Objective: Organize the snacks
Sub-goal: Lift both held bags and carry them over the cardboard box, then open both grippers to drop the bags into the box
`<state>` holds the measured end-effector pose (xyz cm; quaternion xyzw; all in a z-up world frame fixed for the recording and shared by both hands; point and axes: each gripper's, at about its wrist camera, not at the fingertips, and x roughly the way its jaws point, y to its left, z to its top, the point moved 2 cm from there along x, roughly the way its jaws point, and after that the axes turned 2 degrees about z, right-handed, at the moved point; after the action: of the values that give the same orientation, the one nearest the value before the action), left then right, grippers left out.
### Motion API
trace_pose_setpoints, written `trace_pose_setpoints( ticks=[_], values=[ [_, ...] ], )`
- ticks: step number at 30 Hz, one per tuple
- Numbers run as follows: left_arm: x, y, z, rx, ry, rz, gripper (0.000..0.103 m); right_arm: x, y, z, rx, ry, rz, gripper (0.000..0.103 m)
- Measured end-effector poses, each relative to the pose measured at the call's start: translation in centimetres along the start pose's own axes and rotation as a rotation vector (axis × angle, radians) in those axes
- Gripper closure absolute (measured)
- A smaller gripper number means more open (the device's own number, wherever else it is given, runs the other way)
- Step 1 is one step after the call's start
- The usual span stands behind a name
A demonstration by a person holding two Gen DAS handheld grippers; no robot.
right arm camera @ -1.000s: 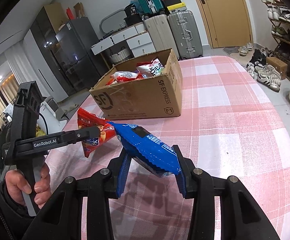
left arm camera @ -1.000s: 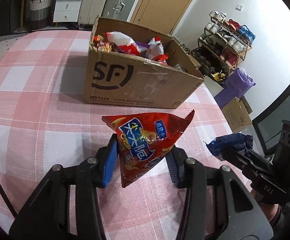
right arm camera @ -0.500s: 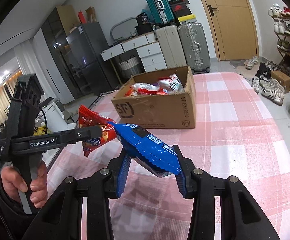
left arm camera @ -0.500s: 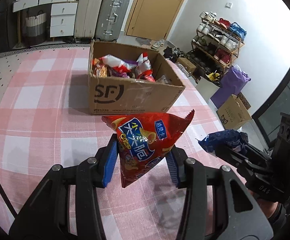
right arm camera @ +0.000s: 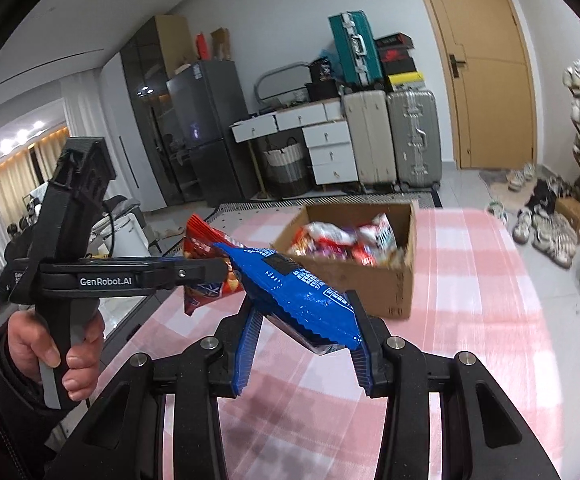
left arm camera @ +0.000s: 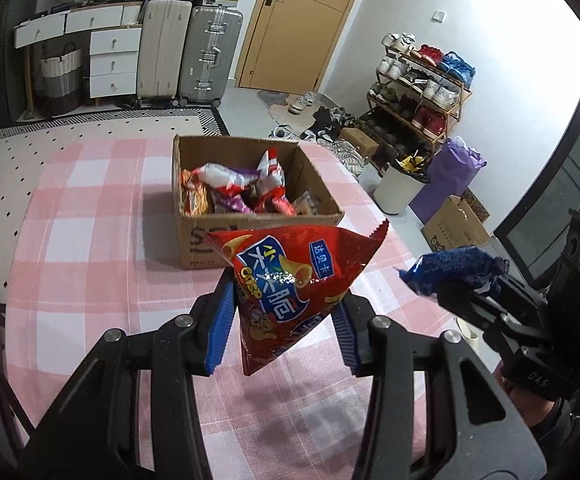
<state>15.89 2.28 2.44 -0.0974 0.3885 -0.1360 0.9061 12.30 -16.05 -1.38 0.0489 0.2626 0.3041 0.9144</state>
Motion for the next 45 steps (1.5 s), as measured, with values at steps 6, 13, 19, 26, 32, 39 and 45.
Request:
trace_pose_setpoints(
  ticks=[6,13,19,26,32,39,45],
  values=[
    [-2.5,0.4,3.1,0.019,-0.016,0.015,0.061,-0.4,0.9,3.8,-0.056,-0.025,0.011,0.062],
    [-3.6,1.1,7.1,0.008,-0.039,0.022,0.061,0.6,1.0,8.4,-0.105,-0.038,0.017,0.062],
    [-2.3,1.7,9.5,-0.008,-0.03,0.016,0.061,2.4,-0.6,11.4,-0.097,-0.05,0.011,0.062],
    [2.8,2.7,11.3,-0.052,0.0,-0.001,0.061,6.8,-2.9,13.4,-0.074,-0.003,-0.01,0.062],
    [7.7,3.1,12.0,-0.062,0.033,0.002,0.061,11.1,-4.7,14.0,-0.05,0.037,-0.01,0.062],
    [12.5,3.3,12.2,-0.073,0.043,-0.008,0.061,15.5,-7.5,13.7,0.022,0.069,-0.021,0.062],
    [15.7,3.7,12.3,-0.058,0.05,-0.01,0.061,19.0,-9.9,12.4,0.064,0.108,-0.057,0.062]
  ],
)
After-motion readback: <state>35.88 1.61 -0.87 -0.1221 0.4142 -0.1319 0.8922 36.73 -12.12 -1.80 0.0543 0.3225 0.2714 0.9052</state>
